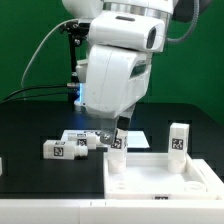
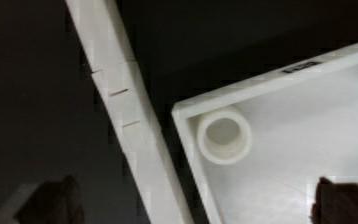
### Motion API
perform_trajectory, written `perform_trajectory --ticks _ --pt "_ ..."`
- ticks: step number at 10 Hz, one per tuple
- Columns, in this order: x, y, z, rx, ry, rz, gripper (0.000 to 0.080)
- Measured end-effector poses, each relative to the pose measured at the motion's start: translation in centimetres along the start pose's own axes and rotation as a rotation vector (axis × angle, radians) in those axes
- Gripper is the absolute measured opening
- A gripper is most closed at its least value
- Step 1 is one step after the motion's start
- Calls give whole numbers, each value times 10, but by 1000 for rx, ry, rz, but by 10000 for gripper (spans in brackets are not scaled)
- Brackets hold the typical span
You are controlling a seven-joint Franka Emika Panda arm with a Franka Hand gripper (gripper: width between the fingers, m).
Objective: Assemble square table
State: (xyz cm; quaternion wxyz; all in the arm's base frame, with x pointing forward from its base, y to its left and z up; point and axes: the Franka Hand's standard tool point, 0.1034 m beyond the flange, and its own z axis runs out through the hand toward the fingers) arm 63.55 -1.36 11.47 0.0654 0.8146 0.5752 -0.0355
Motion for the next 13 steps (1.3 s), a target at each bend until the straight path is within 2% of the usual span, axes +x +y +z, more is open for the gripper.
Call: perform_trajectory --ticks 3,4,5,6,11,13 --pt "-6 2 -1 3 -1 102 649" --pt "-26 4 -6 22 -8 146 649" --pt "-50 6 -13 21 -11 92 649" --pt "-68 0 -16 29 -9 83 649" --pt "-71 -4 -13 36 -10 82 649" --pt "-110 -23 4 85 8 -25 649"
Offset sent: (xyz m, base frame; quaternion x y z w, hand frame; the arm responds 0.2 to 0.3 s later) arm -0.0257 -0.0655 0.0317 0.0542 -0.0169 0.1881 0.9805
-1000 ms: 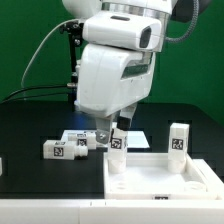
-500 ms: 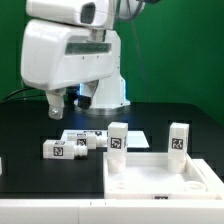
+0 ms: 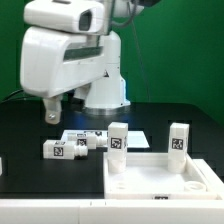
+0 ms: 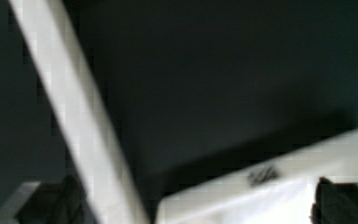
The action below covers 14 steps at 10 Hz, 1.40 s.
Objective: Assemble square table
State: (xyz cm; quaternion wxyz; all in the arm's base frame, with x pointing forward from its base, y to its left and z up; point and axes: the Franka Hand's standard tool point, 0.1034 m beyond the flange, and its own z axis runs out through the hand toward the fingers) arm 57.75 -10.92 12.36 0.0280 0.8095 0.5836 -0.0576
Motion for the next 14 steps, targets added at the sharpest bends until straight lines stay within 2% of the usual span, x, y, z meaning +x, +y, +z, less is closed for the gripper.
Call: perform_trajectory --ticks 1,5,6,7,8,9,12,14 --pt "-14 -6 8 -2 20 44 649" --pt "-14 -7 10 5 21 217 649" --pt "-21 -4 11 -26 58 376 649" --pt "-29 -9 16 -29 92 588 649" --pt "-33 -14 20 2 111 777 649" --pt "-32 -14 19 16 108 834 649" --pt "-31 -14 20 27 108 1016 649" --pt "-45 -19 30 33 132 1334 649"
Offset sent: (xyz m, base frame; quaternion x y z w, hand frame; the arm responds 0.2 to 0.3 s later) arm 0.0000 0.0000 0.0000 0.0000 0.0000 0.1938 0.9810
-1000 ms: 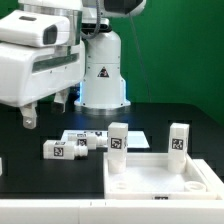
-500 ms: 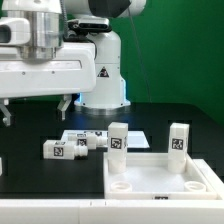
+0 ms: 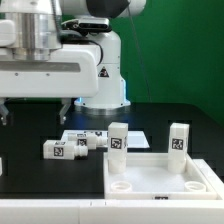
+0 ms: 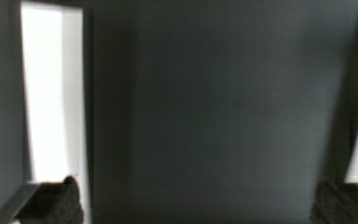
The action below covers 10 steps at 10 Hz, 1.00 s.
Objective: Assemble square table
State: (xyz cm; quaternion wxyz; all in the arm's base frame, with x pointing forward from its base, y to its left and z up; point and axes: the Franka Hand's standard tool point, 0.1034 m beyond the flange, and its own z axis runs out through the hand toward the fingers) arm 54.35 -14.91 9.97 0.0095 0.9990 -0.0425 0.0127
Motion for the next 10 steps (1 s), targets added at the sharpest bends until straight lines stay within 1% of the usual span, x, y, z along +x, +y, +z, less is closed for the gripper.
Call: perform_trajectory --ticks 1,2,3,4,6,7,8,9,10 --pt "-8 0 6 2 -1 227 649" --pt "-8 -2 7 25 -2 345 649" --pt "-4 0 3 56 17 387 649" --pt "-4 -1 3 65 16 471 649" --pt "-5 -3 4 70 9 597 649" --pt "-11 -1 7 87 0 768 649" --pt "-28 0 11 100 -24 965 649" --pt "-42 -4 14 93 -28 1083 649" --pt "-49 -10 17 88 -37 1163 649"
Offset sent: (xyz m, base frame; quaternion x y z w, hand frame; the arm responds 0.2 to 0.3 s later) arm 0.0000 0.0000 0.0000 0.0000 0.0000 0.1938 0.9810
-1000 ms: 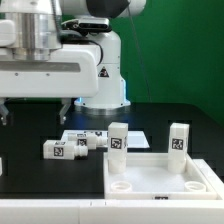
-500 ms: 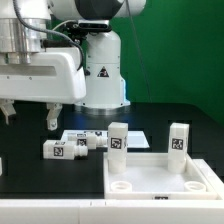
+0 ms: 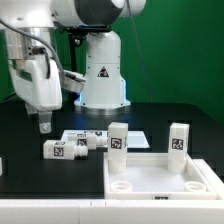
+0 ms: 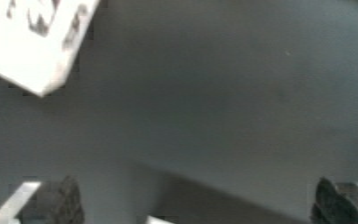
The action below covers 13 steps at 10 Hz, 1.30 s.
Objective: Assemble square table
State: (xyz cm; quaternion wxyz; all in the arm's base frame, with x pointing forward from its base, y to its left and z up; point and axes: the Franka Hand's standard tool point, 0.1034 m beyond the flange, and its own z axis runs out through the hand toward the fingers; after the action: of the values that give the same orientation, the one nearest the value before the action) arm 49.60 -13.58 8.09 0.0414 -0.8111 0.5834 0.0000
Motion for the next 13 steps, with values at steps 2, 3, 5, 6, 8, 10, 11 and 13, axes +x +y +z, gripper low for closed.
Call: perform_trajectory --ticks 2,3,5,6,8,10,11,13 --pt "0 -3 1 8 -4 67 649" --pt "-2 -4 2 14 -12 153 649" --pt "-8 15 12 9 -37 384 649" --pt "-15 30 23 4 -35 547 649" --pt "-27 37 32 -13 -48 637 649" --pt "-26 38 33 -3 -46 602 649" --pt "-29 47 36 -3 -47 583 649" --pt "-37 62 51 -40 -33 512 649"
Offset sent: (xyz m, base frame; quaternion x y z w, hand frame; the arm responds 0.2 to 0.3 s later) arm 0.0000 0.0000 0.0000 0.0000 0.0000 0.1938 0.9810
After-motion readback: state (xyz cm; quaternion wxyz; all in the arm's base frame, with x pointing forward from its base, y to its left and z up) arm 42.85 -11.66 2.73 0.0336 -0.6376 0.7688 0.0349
